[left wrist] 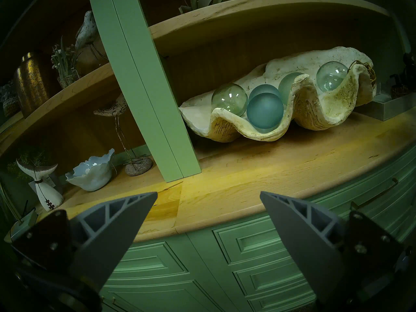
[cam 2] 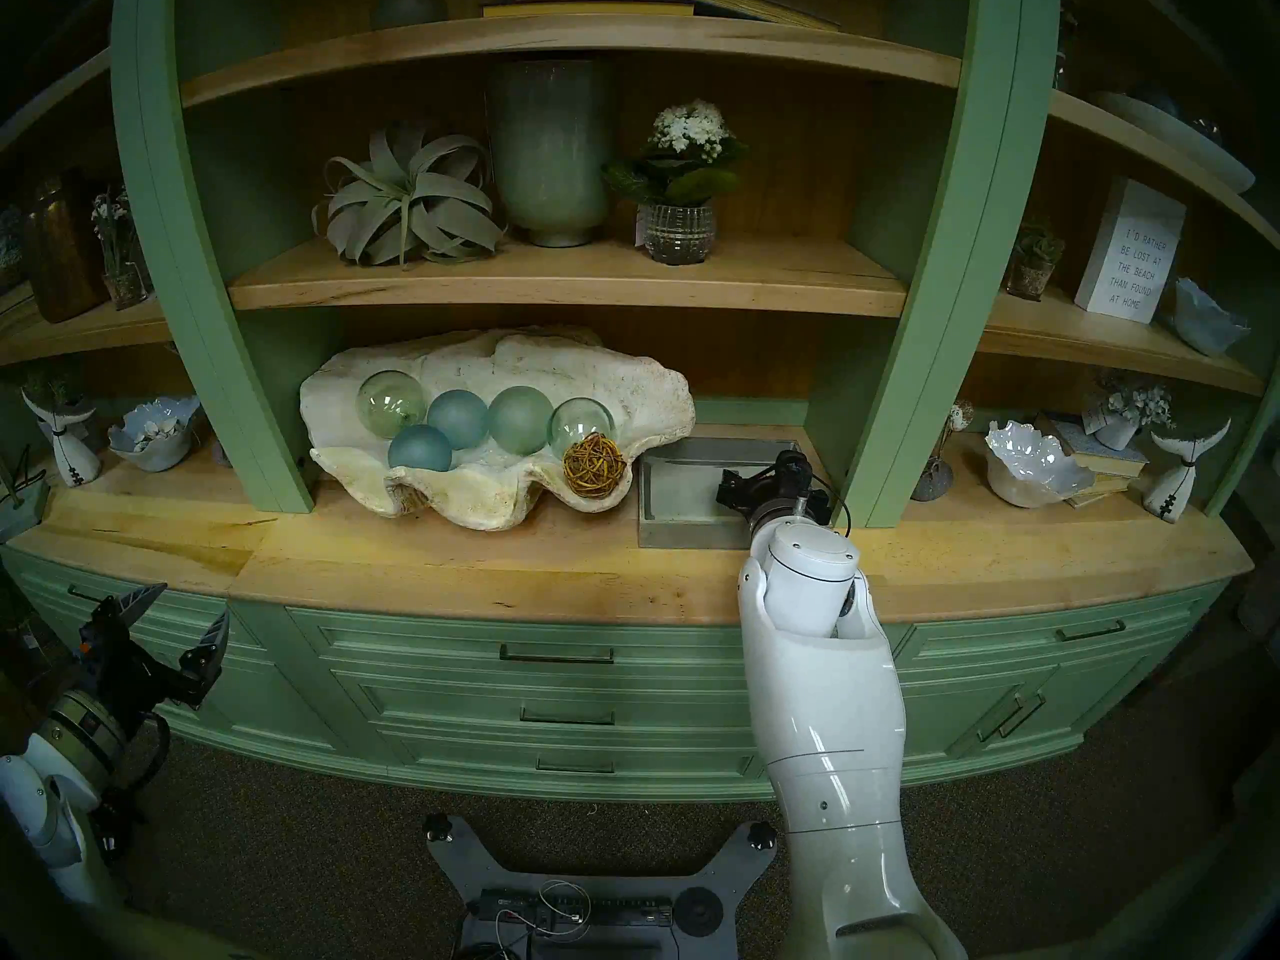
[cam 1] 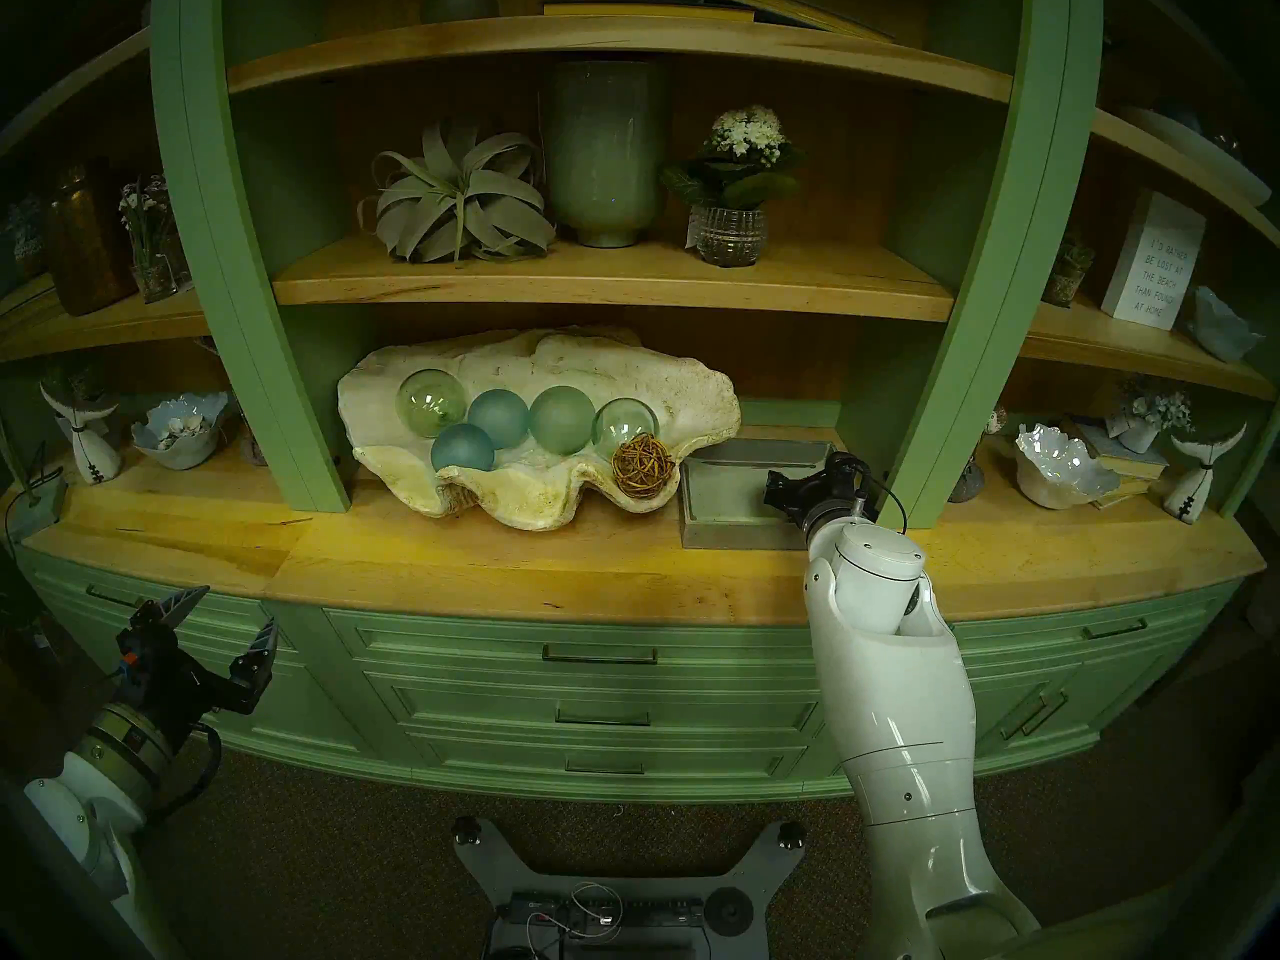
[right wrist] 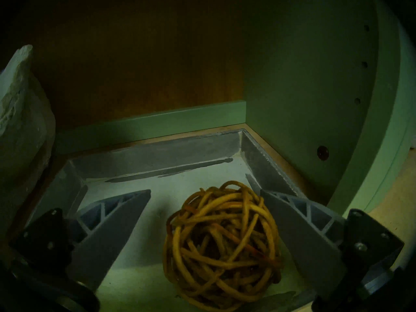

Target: Put wooden balls into bowl

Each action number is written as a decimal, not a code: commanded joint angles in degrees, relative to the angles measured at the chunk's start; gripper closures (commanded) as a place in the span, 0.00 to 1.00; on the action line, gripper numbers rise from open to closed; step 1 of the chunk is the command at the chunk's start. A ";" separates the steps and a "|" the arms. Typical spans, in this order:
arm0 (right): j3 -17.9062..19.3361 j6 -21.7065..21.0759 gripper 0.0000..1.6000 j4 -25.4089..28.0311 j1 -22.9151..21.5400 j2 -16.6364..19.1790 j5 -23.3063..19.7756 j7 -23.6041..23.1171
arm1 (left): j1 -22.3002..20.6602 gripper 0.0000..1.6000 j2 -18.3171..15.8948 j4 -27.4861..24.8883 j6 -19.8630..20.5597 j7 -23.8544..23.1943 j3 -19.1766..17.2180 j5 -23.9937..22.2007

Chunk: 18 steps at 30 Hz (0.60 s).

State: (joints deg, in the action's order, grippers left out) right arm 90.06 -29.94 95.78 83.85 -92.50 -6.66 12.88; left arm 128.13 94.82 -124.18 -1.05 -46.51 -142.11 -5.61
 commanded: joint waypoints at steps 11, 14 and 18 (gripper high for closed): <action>1.35 -3.07 0.00 1.50 -1.23 -0.11 -0.01 1.55 | -0.10 0.00 -0.03 -1.62 -0.12 -0.10 -0.13 -0.37; 1.51 -2.72 0.00 1.41 -0.34 -0.07 -0.08 1.37 | -0.10 0.00 -0.03 -1.62 -0.12 -0.10 -0.13 -0.37; 1.56 -2.74 0.00 0.84 -0.74 -0.10 -0.14 1.20 | -0.10 0.00 -0.04 -1.61 -0.12 -0.10 -0.13 -0.37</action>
State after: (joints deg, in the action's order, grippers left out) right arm 91.64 -33.51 95.32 83.73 -92.40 -6.47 14.44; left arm 128.13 94.82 -124.21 -1.04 -46.51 -142.11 -5.61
